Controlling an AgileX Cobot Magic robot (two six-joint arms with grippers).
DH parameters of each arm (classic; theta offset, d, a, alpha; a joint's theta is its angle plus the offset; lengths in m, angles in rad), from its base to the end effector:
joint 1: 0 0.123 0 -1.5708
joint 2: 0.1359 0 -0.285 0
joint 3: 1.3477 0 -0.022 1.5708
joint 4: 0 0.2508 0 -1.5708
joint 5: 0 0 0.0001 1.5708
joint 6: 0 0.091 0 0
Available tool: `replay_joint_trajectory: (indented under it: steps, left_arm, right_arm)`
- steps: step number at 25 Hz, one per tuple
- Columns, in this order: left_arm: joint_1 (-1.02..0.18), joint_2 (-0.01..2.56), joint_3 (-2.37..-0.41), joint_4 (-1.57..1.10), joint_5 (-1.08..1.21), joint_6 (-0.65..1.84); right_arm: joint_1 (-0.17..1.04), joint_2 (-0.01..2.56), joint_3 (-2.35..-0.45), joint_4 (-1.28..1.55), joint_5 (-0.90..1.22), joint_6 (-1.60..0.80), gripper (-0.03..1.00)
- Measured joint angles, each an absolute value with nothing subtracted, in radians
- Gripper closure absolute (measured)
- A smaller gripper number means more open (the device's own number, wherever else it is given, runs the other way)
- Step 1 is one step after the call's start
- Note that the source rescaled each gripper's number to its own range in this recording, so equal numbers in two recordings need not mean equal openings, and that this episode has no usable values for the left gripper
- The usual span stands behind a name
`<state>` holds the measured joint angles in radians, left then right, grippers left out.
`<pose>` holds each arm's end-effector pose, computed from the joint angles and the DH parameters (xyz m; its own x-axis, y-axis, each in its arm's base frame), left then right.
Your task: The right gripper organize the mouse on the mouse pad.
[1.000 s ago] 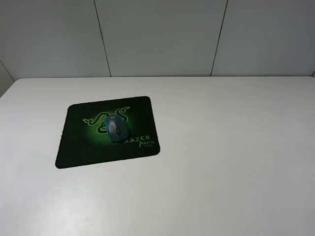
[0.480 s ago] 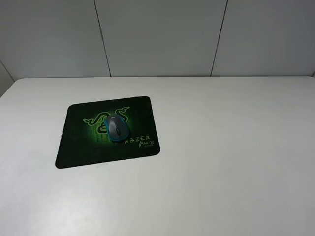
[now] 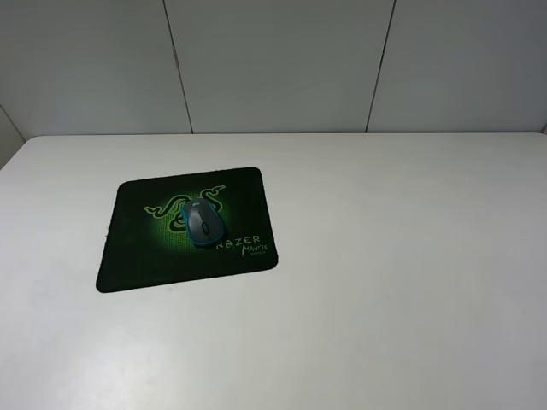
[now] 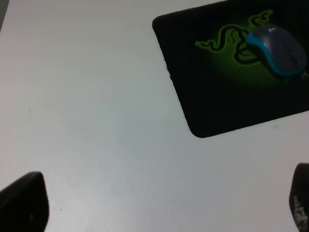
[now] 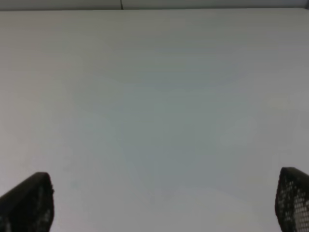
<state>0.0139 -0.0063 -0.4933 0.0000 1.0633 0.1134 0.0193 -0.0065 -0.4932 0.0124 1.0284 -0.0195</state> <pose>-0.0051 -0.0001 0.2752 -0.4573 0.1068 -0.8829 0.0381 0.9942 0.1005 -0.0038 0.0009 0.2780 -0.4268 -0.0213 -0.9041 -0.0345 0.9994 -0.0073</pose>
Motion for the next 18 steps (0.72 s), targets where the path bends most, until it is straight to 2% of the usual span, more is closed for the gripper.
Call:
replay_joint_trajectory:
  steps: [18]
  left_arm:
    - [0.014,-0.006,-0.493,0.0,1.063,0.113]
  right_arm:
    - [0.019,-0.007,-0.493,0.012,1.028,-0.02,-0.03]
